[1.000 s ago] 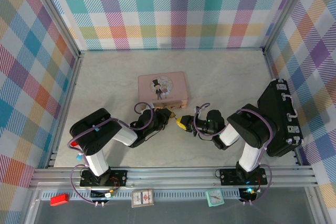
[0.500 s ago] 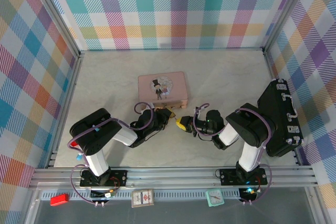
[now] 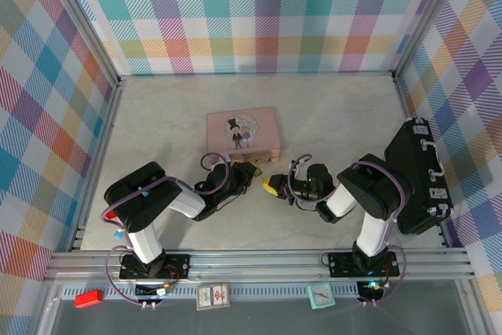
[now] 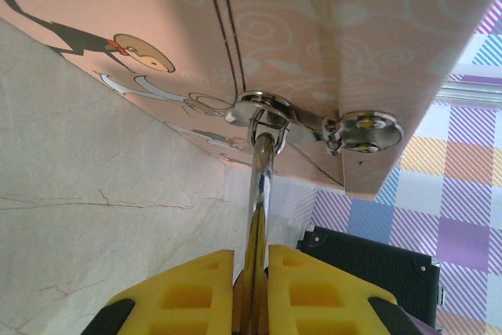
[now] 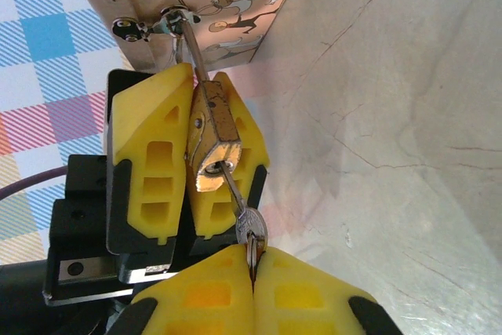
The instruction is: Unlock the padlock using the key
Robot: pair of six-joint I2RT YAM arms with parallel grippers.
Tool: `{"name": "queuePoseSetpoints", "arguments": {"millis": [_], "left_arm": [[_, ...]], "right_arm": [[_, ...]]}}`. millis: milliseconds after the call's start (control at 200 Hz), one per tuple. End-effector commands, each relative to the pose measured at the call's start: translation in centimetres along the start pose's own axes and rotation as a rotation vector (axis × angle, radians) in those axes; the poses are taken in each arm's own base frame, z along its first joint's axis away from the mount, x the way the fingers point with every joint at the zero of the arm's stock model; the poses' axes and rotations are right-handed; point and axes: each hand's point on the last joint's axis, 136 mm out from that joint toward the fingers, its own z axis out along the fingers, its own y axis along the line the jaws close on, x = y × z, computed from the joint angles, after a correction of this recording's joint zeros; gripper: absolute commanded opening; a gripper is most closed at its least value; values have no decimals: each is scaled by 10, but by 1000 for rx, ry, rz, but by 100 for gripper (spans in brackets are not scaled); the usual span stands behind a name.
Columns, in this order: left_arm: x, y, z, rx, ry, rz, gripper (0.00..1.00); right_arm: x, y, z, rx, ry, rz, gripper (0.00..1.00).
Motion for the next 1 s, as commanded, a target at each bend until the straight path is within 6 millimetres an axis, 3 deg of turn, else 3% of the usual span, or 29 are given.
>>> {"name": "queuePoseSetpoints", "arguments": {"millis": [0,270,610,995], "left_arm": [[22,-6,4,10,97,-10,0],[22,-6,4,12,98,-9,0],[24,-10,4,22,105,-8,0],[24,-9,4,22,105,-8,0]], "right_arm": [[-3,4,0,8,-2,-44,0],[-2,3,-6,76,-13,-111,0],[-2,17,-4,67,1,-153,0],[-2,14,-4,70,0,-149,0]]}}
